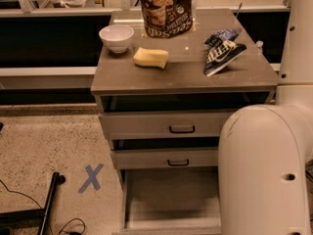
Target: Pick brown chip bag from bottom drawer and place on counter
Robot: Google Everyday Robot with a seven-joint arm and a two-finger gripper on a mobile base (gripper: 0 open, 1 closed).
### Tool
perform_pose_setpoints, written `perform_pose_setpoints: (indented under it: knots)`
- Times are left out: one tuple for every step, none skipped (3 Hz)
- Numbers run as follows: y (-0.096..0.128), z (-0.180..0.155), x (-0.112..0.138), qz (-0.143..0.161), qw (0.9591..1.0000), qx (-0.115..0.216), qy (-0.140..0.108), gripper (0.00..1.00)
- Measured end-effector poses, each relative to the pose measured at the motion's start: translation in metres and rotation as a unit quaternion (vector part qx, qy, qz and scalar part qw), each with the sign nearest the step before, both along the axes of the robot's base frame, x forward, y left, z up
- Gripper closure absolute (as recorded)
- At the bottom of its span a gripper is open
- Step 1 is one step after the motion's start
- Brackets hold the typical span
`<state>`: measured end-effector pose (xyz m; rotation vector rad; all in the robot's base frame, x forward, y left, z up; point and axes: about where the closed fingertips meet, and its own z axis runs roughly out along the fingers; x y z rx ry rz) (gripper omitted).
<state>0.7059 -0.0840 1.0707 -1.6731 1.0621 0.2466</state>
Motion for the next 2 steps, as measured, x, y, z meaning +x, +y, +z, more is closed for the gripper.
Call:
perform_pose_setpoints:
  knots:
    - [-0.004, 0.004, 0.015, -0.017, 0.9987, -0.021, -0.044, 1.0]
    - [-0.026, 0.001, 0.038, -0.056, 0.9918, -0.068, -0.093, 1.0]
